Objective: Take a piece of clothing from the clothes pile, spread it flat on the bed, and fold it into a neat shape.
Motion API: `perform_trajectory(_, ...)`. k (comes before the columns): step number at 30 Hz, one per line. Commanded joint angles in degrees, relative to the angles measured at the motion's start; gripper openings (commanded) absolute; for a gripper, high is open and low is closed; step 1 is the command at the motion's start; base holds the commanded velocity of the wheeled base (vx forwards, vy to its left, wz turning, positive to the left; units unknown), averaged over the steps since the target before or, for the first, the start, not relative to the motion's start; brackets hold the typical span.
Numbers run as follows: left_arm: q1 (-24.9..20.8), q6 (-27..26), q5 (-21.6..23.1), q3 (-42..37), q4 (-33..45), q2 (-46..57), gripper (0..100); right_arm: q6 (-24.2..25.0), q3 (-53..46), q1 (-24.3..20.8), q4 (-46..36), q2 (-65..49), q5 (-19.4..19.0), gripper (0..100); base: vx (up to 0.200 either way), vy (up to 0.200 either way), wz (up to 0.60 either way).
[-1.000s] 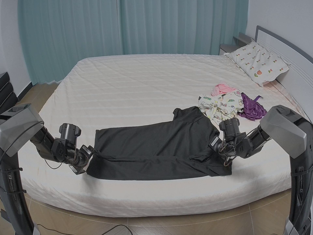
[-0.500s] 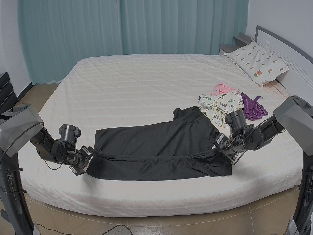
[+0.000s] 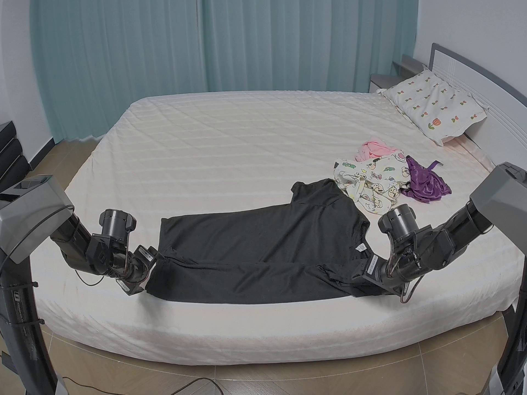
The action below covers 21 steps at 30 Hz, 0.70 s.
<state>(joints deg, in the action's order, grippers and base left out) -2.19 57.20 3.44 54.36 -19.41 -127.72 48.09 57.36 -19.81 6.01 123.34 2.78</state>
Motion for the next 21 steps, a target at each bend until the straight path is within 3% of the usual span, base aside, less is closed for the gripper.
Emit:
perform_trajectory(1,0.00,0.02,-0.01,-0.04,-0.02,0.02,100,-1.42,-3.57,-0.58,-0.21,-1.53,-0.14,100,0.000,0.000,0.00)
perform_trajectory(13,-0.27,-0.33,0.08,-0.31,-0.10,0.54,100,-1.86,-5.33,2.93,8.93,-0.21,-1.11,100,0.000,0.000,0.00)
perform_trajectory(20,-0.27,-0.42,-0.01,-0.22,-0.10,1.16,100,-1.25,-12.27,4.17,20.62,-1.88,-2.87,100,0.000,0.000,0.00)
perform_trajectory(21,-0.27,-0.51,-0.10,-0.22,-0.10,1.25,100,-1.16,-14.55,5.04,25.45,-1.79,-3.39,100,0.000,0.000,0.00)
